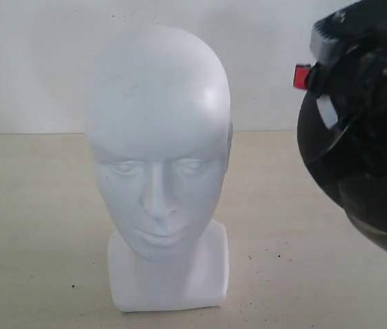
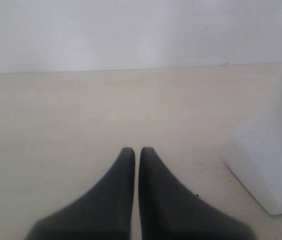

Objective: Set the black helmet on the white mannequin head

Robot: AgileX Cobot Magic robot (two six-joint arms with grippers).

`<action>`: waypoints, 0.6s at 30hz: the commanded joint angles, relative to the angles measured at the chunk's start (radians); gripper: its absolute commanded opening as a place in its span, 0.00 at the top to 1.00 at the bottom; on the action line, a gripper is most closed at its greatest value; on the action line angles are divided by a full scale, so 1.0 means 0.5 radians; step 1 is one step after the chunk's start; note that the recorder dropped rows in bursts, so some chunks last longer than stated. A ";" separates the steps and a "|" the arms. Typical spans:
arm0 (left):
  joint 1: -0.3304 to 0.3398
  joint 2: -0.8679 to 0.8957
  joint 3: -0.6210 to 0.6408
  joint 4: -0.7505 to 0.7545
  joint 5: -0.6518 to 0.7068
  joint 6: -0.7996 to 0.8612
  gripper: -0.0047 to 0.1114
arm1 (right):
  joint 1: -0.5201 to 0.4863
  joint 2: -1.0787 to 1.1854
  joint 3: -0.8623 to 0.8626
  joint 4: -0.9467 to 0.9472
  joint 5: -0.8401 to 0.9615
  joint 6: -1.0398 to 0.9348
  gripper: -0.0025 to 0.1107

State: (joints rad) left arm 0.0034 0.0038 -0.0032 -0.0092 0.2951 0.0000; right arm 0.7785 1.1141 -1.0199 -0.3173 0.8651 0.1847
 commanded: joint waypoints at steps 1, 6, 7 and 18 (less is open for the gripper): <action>-0.004 -0.008 0.006 -0.018 0.004 0.017 0.92 | -0.004 -0.283 -0.063 -0.152 -0.234 -0.037 0.98; -0.004 -0.008 0.006 -0.018 0.004 0.017 0.92 | -0.004 -0.573 -0.063 -0.216 -0.473 -0.029 0.98; -0.004 -0.008 0.006 -0.018 0.004 0.017 0.92 | -0.004 -0.612 -0.063 -0.238 -0.519 -0.021 0.98; -0.004 -0.008 0.006 -0.018 0.004 0.017 0.92 | -0.004 -0.923 -0.005 -0.556 -1.227 -0.073 0.98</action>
State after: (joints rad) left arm 0.0034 0.0038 -0.0032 -0.0092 0.2951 0.0000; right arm 0.7785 0.6912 -1.0239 -0.4809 0.4623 0.1944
